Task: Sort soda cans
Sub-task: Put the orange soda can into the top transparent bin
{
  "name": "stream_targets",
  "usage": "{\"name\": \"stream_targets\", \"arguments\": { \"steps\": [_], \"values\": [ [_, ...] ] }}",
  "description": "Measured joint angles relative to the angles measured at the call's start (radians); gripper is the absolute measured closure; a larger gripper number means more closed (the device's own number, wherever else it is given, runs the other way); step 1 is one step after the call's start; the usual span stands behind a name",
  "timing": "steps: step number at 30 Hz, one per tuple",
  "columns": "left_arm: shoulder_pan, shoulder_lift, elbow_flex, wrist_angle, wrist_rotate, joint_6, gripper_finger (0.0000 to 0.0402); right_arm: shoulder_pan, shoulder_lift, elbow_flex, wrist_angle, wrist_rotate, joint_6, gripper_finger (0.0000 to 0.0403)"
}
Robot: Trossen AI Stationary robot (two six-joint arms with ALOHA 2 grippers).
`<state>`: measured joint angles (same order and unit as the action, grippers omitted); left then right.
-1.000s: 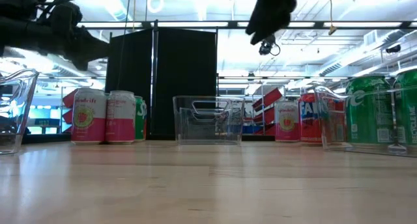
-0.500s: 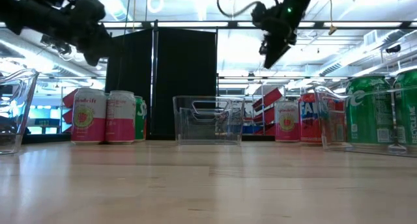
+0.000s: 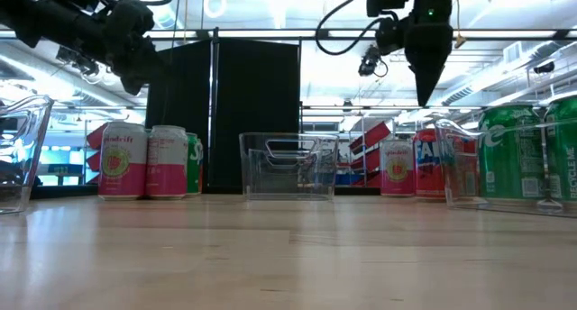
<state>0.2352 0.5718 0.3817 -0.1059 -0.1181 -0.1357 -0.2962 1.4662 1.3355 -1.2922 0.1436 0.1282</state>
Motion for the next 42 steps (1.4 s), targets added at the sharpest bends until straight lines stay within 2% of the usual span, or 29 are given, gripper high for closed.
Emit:
{"name": "stream_targets", "arguments": {
  "steps": [9,16,23,28,38,42],
  "values": [
    [0.0,0.001,0.0,-0.001,0.0,0.031,0.0392,-0.053,0.004,-0.038,0.026,-0.007,-0.044,0.0108],
    [0.0,0.012,0.0,-0.002,-0.001,0.033,0.0392,-0.105,0.004,-0.161,0.071,-0.007,-0.085,0.0072],
    [0.0,0.011,-0.001,0.004,-0.005,0.034,0.0392,-0.12,0.004,-0.268,0.188,-0.003,-0.117,0.0083],
    [0.0,0.011,-0.001,0.009,-0.008,0.034,0.0392,-0.111,0.006,-0.244,0.207,-0.011,-0.105,0.0144],
    [0.0,0.011,-0.001,0.036,-0.015,0.053,0.0392,-0.078,0.006,0.025,0.258,-0.018,-0.102,0.0148],
    [0.0,0.011,-0.001,0.035,-0.015,0.054,0.0392,-0.078,0.068,0.175,0.283,-0.018,-0.152,0.0148]
  ]
}}
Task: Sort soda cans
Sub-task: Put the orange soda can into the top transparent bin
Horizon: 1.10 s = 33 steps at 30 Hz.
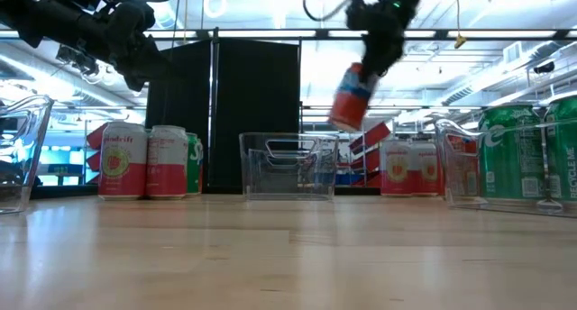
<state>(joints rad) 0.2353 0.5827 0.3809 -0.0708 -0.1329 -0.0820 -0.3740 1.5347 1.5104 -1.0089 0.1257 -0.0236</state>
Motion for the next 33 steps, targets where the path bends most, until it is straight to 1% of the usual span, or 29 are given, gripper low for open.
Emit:
{"name": "stream_targets", "arguments": {
  "steps": [4,9,13,17,20,24,33],
  "values": [
    [0.0,0.0,0.0,-0.001,0.0,0.0,0.0392,-0.01,0.143,0.176,0.0,-0.001,-0.105,0.0148],
    [0.0,0.0,0.0,-0.002,0.0,0.002,0.0392,-0.056,0.368,0.417,-0.025,-0.033,-0.231,0.0148],
    [0.0,0.0,0.0,-0.011,0.0,0.003,0.0392,-0.101,0.542,0.615,-0.118,-0.04,-0.306,0.0148],
    [0.0,0.0,0.0,-0.034,0.0,0.001,0.0392,-0.137,0.68,0.744,-0.252,-0.04,-0.346,0.0148],
    [0.0,0.0,0.0,-0.034,0.001,0.001,0.0392,-0.156,0.738,0.791,-0.291,-0.04,-0.35,0.0148],
    [0.0,0.0,0.0,-0.034,0.001,0.0,0.0392,-0.178,0.769,0.796,-0.305,-0.022,-0.358,0.0148],
    [-0.002,0.0,0.0,-0.034,0.001,-0.004,0.0392,-0.215,0.772,0.772,-0.274,-0.011,-0.341,0.0148]
  ]
}}
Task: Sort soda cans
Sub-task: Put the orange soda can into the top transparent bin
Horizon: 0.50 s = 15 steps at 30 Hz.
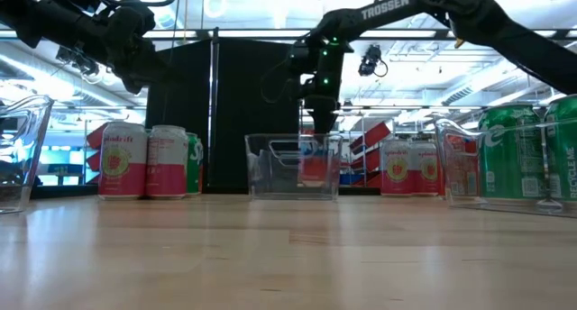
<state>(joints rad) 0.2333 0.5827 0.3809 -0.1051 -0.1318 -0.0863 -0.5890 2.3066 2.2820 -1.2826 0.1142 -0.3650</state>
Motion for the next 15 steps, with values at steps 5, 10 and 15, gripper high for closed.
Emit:
{"name": "stream_targets", "arguments": {
  "steps": [5,10,15],
  "values": [
    [0.0,0.0,0.0,0.0,0.0,0.0,0.0392,-0.009,0.0,-0.06,0.028,-0.004,-0.002,0.0148],
    [-0.001,0.0,0.0,0.0,0.0,-0.001,0.0392,-0.009,-0.007,-0.105,0.071,-0.003,-0.004,0.0148],
    [-0.001,0.0,0.0,0.0,0.007,-0.004,0.0392,-0.009,-0.007,-0.109,0.106,-0.002,0.002,0.0139]
  ]
}}
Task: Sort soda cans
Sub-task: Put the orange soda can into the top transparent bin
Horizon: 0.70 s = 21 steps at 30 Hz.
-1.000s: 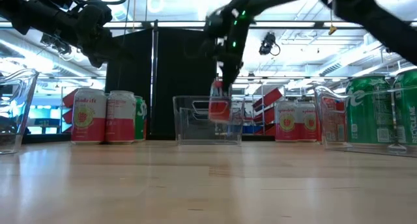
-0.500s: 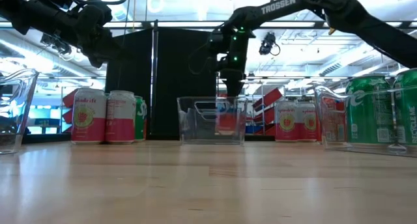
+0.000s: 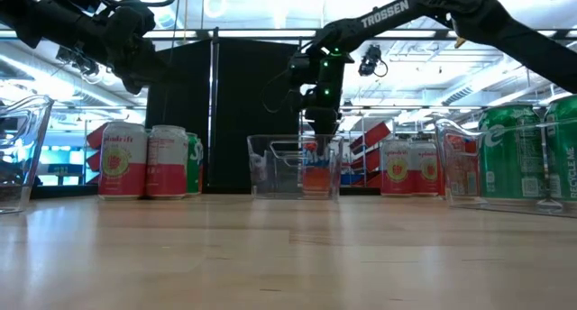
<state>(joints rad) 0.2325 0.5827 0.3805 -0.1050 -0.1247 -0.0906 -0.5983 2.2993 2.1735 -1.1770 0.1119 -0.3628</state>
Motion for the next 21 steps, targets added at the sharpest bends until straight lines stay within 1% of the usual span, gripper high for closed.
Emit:
{"name": "stream_targets", "arguments": {
  "steps": [2,5,7,9,14,17,21],
  "values": [
    [0.0,0.0,0.0,0.0,0.001,0.0,0.0392,0.001,0.001,-0.001,0.009,0.018,0.006,0.0103],
    [0.0,0.0,0.0,0.0,0.001,0.0,0.0392,0.009,0.005,-0.003,0.009,0.082,0.012,0.0041],
    [0.0,0.0,0.0,0.0,0.001,0.0,0.0392,0.016,0.006,-0.003,0.007,0.107,0.012,0.0017],
    [0.0,0.0,0.0,0.0,0.001,0.0,0.0392,0.024,0.006,-0.003,0.007,0.136,0.006,0.0018],
    [0.0,0.0,0.0,0.0,0.0,0.0,0.0392,0.044,0.002,0.009,-0.008,0.142,-0.005,0.0046],
    [0.0,0.0,0.0,0.0,0.0,0.004,0.0392,0.054,-0.003,0.065,-0.054,0.141,-0.004,0.0055],
    [0.0,0.0,0.0,-0.002,0.0,0.005,0.0392,0.067,-0.007,0.184,-0.151,0.133,0.0,0.0066]
  ]
}}
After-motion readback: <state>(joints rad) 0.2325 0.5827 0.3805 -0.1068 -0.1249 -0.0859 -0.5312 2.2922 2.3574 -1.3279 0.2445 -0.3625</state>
